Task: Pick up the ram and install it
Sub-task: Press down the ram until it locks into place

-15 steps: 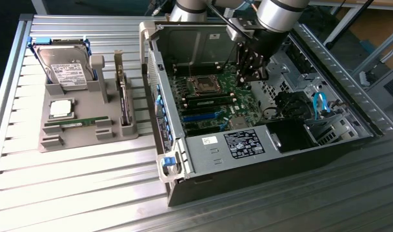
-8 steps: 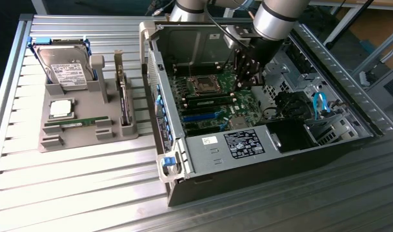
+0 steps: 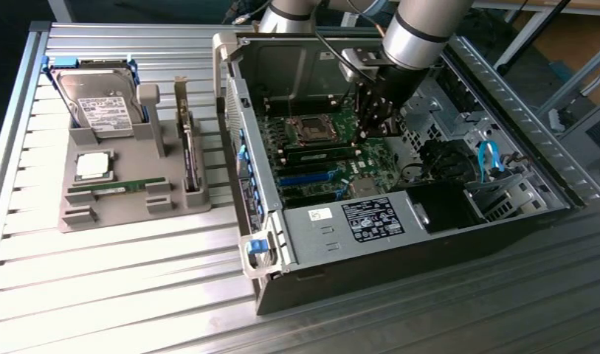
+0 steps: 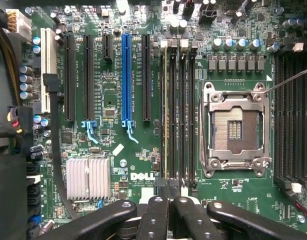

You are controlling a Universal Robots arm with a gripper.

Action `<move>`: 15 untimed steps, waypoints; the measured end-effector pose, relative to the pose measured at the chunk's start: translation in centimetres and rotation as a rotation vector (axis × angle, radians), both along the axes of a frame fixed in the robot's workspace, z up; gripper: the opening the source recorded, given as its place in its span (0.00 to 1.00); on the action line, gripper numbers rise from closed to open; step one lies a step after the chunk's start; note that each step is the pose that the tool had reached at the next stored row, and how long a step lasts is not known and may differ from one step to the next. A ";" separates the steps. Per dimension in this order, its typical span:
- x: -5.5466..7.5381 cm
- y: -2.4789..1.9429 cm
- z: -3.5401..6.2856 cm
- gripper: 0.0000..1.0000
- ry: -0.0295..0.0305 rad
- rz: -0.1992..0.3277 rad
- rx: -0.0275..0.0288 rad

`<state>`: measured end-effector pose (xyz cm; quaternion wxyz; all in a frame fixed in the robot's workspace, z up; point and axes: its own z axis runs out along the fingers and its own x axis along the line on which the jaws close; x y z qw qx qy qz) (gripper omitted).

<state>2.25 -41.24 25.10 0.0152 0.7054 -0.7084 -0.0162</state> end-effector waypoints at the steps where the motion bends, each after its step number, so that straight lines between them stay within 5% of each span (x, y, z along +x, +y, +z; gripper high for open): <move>1: 0.0 0.00 -0.14 0.10 0.0000 0.000 0.0000; 15: 0.0 0.00 -1.06 0.10 0.0000 0.000 -0.0002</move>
